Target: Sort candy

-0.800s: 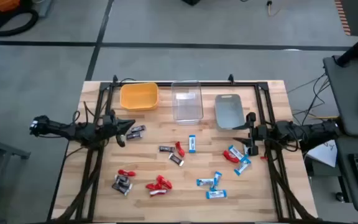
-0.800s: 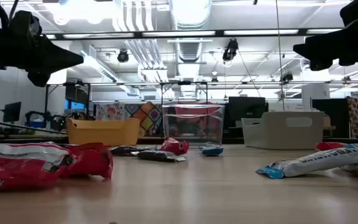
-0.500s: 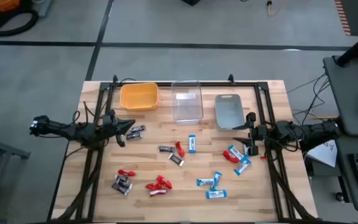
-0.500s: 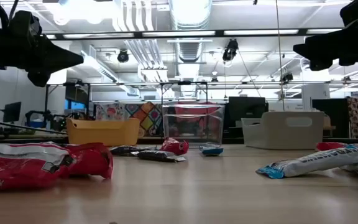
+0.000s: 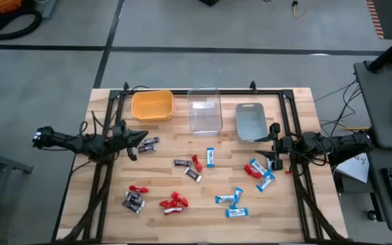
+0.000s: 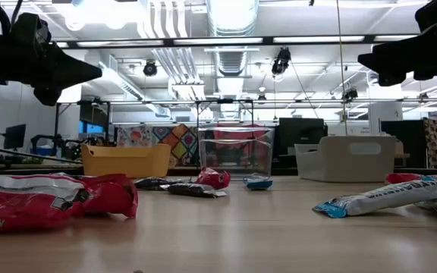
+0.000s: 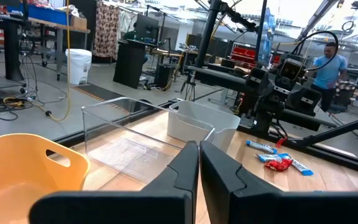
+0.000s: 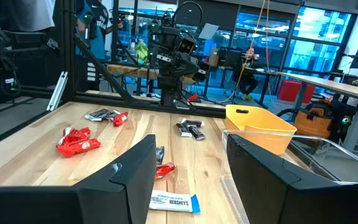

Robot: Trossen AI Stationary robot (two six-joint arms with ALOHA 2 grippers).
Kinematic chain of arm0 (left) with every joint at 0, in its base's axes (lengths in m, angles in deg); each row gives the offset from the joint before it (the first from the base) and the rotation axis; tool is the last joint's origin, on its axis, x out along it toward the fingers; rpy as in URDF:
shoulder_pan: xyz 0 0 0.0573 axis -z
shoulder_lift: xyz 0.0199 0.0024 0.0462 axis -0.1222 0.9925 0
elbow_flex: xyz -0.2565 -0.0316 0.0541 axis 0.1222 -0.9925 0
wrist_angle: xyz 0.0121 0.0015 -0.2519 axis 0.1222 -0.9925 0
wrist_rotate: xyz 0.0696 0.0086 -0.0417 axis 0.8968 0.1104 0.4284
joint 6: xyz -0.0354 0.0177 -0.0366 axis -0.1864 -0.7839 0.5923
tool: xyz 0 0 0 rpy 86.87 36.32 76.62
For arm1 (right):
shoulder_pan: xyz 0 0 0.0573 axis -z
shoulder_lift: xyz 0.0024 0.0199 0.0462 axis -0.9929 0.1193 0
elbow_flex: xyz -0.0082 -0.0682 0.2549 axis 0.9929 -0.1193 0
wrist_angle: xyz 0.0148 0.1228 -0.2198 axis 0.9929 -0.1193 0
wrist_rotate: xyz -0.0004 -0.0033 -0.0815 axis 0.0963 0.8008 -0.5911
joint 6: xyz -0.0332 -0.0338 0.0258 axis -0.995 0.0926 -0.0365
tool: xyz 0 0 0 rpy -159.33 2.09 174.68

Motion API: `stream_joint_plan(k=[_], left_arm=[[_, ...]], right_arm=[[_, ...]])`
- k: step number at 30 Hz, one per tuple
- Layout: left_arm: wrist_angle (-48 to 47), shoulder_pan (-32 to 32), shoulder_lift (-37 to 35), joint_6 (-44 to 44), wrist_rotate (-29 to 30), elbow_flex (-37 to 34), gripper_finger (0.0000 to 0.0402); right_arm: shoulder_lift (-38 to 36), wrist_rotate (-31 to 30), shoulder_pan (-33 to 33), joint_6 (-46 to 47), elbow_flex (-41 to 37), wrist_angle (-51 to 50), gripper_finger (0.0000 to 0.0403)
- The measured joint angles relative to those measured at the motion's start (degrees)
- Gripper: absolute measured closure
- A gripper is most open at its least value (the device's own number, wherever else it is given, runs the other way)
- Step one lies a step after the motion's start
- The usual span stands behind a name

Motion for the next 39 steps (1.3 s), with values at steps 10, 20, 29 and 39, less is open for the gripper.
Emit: stream_joint_plan(k=[10, 20, 29, 39], left_arm=[[-0.01, 0.0, -0.02, 0.0, 0.0, 0.0, 0.0402], [0.01, 0.01, -0.01, 0.0, 0.01, 0.0, 0.0402], [-0.01, 0.01, 0.01, -0.01, 0.0, 0.0, 0.0402], [8.58, 0.01, 0.01, 15.3, 0.19, 0.0, 0.0402]], right_arm=[[-0.01, 0.0, -0.02, 0.0, -0.01, 0.0, 0.0213], [-0.01, 0.0, -0.01, 0.0, 0.0, 0.0, 0.0213], [-0.01, -0.01, -0.01, 0.0, -0.02, 0.0, 0.0213], [0.0, -1.36, 0.0, 3.56, 0.0, 0.35, 0.0213]])
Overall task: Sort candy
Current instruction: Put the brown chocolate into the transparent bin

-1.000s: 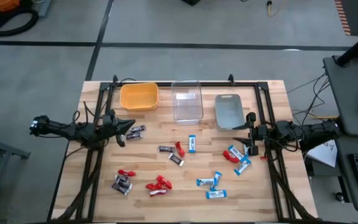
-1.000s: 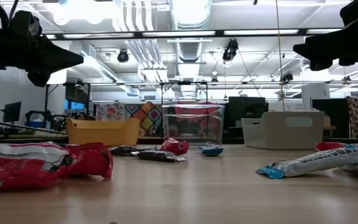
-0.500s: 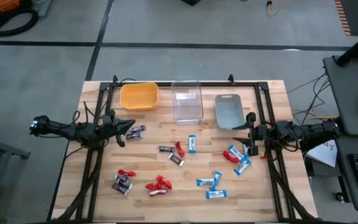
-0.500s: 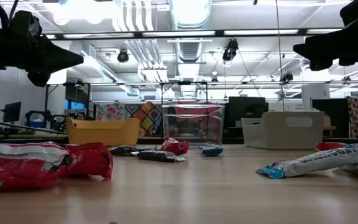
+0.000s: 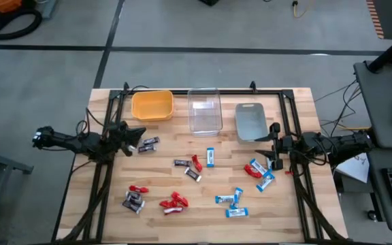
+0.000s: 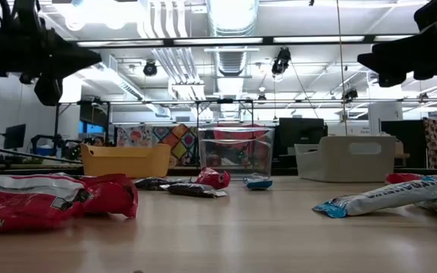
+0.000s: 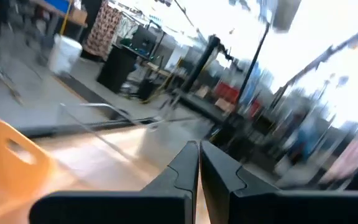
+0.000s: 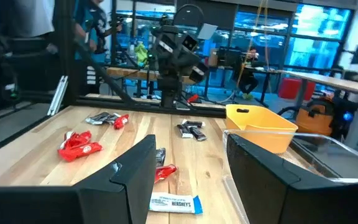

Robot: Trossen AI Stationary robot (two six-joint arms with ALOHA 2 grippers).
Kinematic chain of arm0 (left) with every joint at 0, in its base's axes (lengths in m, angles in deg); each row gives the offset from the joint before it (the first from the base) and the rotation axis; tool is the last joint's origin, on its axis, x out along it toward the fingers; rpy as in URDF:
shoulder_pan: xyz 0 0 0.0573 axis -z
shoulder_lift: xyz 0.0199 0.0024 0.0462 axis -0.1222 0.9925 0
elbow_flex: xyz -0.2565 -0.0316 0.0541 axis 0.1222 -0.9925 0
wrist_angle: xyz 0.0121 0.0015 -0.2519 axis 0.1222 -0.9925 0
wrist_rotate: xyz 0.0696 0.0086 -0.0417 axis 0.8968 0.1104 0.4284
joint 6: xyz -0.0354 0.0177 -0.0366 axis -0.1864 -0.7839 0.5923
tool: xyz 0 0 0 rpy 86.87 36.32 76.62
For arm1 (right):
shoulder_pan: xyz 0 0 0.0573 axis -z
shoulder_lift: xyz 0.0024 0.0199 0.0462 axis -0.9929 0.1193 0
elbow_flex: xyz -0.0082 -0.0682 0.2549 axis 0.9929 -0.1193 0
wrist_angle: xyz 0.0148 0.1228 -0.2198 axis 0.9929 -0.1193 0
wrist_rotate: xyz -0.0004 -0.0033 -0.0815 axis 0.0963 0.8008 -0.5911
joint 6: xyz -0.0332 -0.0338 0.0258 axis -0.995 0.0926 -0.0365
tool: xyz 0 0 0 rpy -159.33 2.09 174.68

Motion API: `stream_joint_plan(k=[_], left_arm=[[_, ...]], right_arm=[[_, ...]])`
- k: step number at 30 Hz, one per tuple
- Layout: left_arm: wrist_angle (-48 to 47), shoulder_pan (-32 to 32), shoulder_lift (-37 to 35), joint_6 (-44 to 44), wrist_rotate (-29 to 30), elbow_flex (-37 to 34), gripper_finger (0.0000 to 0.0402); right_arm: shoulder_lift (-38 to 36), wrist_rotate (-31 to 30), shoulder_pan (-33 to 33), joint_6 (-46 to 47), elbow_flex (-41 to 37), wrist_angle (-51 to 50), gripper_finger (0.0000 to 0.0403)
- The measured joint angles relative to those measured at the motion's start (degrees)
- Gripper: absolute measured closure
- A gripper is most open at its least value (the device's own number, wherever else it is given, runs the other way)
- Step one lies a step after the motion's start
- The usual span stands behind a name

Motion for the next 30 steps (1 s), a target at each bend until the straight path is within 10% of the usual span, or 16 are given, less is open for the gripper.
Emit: stream_joint_plan(k=[7, 18, 30], left_arm=[[1.87, -0.01, 0.08, -1.57, 2.63, 0.0, 0.0402], [1.56, 0.01, 9.49, 5.04, -8.2, 1.47, 0.0402], [-48.75, 0.01, 32.22, 14.0, -15.18, 24.54, 0.0402]], right_arm=[[0.0, -4.06, -0.02, 24.0, -0.02, -0.37, 0.0213], [0.0, -6.2, 0.0, 27.92, -0.02, 0.35, 0.0213], [0.0, -6.21, 0.0, 29.06, -0.02, 1.7, 0.0213]])
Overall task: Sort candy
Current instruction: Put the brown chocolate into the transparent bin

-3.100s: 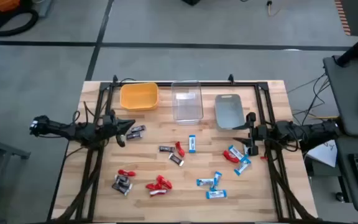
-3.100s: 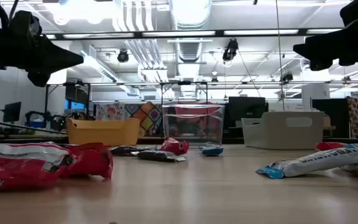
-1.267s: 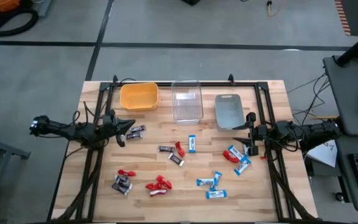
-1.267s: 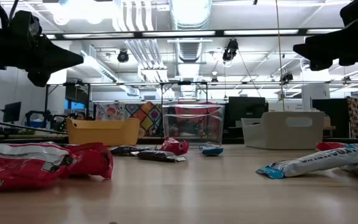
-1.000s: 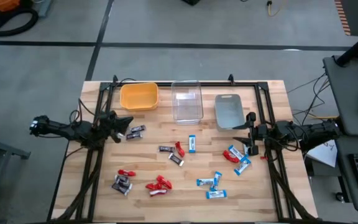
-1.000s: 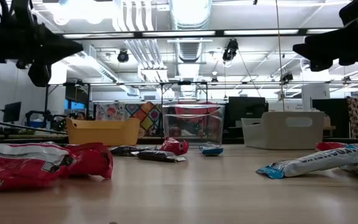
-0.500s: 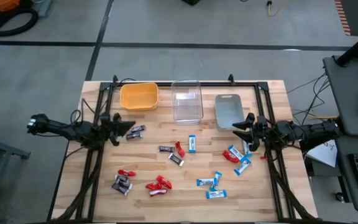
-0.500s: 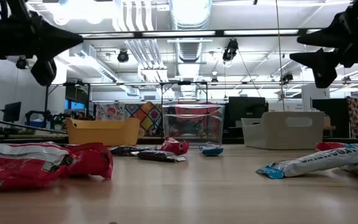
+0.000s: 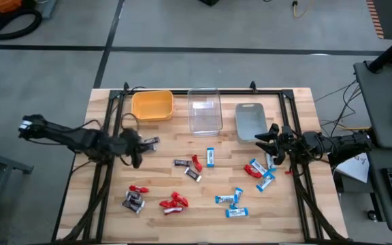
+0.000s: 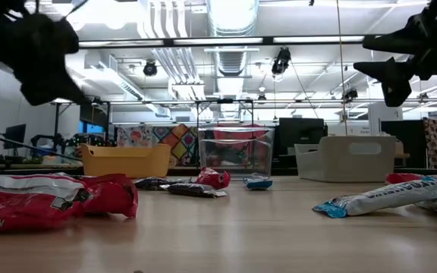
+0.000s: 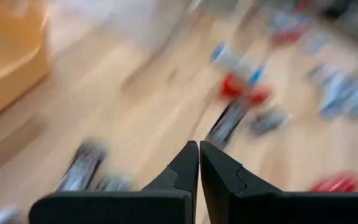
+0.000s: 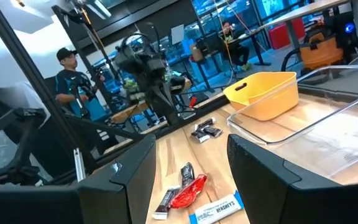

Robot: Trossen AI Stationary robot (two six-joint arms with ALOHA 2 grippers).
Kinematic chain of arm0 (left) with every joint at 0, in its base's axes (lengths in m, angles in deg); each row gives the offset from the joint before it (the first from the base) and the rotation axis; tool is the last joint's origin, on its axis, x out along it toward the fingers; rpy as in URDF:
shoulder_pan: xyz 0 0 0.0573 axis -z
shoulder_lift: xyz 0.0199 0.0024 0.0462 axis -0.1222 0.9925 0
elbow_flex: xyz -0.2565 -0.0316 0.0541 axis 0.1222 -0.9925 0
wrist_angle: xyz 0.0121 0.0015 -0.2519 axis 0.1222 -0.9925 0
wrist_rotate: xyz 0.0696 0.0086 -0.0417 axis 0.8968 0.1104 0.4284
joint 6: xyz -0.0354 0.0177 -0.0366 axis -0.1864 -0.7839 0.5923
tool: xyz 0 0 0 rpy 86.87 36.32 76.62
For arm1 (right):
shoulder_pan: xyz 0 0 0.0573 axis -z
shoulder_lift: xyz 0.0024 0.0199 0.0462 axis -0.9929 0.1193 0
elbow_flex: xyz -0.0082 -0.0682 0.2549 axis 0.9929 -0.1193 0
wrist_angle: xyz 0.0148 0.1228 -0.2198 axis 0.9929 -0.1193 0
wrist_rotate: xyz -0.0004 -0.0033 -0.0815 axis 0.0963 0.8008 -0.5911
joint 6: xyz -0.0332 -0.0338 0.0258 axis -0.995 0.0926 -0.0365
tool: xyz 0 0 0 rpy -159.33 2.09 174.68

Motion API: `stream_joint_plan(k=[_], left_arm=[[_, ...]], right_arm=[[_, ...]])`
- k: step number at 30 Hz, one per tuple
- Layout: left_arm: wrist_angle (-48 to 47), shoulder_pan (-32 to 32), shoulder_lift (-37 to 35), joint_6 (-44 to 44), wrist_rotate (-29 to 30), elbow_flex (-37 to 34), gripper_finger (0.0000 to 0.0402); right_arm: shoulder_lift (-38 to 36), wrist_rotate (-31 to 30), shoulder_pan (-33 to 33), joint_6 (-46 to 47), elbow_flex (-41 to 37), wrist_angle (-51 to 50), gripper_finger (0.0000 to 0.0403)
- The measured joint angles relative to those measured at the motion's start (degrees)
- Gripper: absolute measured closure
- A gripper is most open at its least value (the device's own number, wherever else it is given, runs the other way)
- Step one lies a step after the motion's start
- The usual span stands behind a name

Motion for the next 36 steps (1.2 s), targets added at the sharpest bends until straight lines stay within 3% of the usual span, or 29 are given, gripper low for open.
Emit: stream_joint_plan(k=[3, 6, 10, 16, 24, 36], left_arm=[[-6.48, 0.0, 5.76, 1.44, -2.39, 2.8, 0.0402], [-6.81, 0.0, 11.27, 1.49, -3.67, 3.73, 0.0402], [-6.35, 0.41, 17.64, -4.77, -6.39, 4.22, 0.039], [-1.7, 0.72, 23.24, -6.76, -6.13, 2.29, 0.0328], [0.12, 0.76, 26.47, -11.96, 0.86, 1.01, 0.0243], [1.72, 0.68, 32.23, -8.0, 3.62, -0.7, 0.0254]], right_arm=[[0.0, -0.02, 0.0, 0.76, 0.0, 0.0, 0.0213], [0.0, -0.37, 0.0, 1.53, 0.02, -0.02, 0.0213], [0.0, -0.49, 0.0, 1.77, 0.0, -0.02, 0.0213], [0.0, 4.0, -0.02, 7.92, 0.02, -1.19, 0.0213], [0.22, 6.59, -0.04, 10.9, 0.0, -4.31, 0.0213], [0.61, 6.58, -0.04, 8.27, 0.02, -4.57, 0.0213]])
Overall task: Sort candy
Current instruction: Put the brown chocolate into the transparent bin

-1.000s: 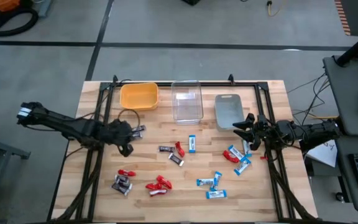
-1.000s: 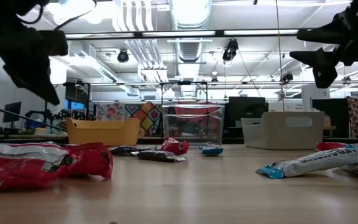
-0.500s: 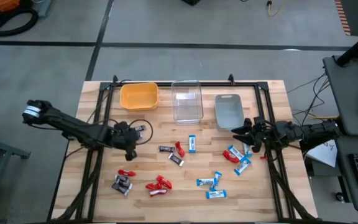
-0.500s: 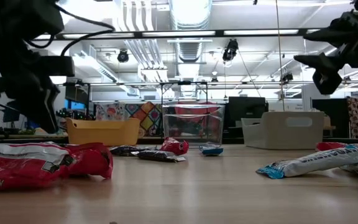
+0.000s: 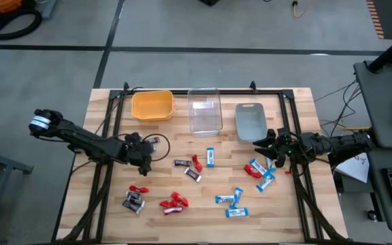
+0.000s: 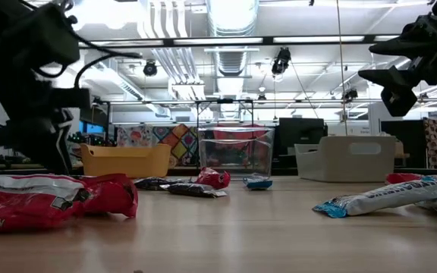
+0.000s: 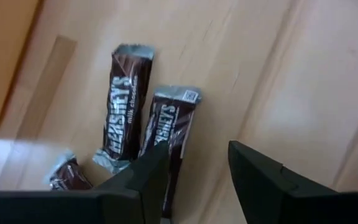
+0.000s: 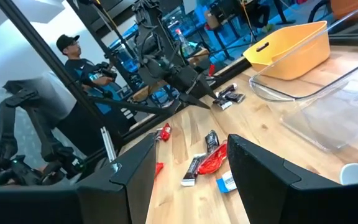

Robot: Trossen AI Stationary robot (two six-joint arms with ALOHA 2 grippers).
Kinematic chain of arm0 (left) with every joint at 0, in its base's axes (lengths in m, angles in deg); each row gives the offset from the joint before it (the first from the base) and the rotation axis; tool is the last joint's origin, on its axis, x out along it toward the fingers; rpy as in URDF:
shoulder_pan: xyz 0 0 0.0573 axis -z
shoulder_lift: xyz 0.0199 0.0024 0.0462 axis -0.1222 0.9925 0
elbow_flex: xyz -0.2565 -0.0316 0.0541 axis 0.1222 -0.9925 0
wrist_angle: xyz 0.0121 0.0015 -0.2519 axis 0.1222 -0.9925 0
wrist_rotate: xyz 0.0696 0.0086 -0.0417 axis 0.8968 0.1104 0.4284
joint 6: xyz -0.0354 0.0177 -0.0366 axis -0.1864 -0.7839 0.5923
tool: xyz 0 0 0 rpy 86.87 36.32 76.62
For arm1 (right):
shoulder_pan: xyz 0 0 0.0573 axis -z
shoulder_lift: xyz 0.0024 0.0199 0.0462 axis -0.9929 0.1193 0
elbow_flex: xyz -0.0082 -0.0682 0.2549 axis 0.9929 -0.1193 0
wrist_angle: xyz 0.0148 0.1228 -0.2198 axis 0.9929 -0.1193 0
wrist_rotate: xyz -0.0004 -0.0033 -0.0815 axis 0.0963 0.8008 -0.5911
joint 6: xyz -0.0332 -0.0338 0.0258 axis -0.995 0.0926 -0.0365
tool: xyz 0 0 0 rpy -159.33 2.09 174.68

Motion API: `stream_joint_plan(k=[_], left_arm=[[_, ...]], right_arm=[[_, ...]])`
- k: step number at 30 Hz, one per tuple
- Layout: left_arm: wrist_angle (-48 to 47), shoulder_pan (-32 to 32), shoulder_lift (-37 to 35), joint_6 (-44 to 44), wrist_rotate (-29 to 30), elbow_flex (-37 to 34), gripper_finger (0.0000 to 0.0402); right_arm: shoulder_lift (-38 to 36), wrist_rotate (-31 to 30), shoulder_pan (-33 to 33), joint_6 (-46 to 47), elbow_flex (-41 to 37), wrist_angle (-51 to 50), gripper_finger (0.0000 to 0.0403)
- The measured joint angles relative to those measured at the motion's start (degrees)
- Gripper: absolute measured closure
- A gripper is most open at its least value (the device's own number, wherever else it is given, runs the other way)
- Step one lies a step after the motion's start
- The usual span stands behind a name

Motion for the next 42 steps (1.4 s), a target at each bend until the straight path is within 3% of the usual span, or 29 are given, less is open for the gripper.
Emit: stream_joint_plan(k=[12, 21, 33, 42], left_arm=[[1.46, 0.1, 6.02, 3.63, 2.12, -0.63, 0.029], [1.68, 0.05, 6.37, 4.97, 4.63, -1.78, 0.0392], [3.24, 0.69, 2.5, 1.51, 0.44, 1.57, 0.0401], [9.43, 1.7, -0.93, -1.79, -2.78, 2.95, 0.0401]], right_arm=[[0.0, 0.01, 0.0, -0.36, 0.0, -0.13, 0.0213], [0.02, -0.01, 0.0, -0.36, 0.0, -0.2, 0.0213], [0.02, -0.01, 0.0, -0.23, 0.0, -0.22, 0.0213], [0.02, -0.01, 0.0, 0.06, 0.0, -0.24, 0.0213]])
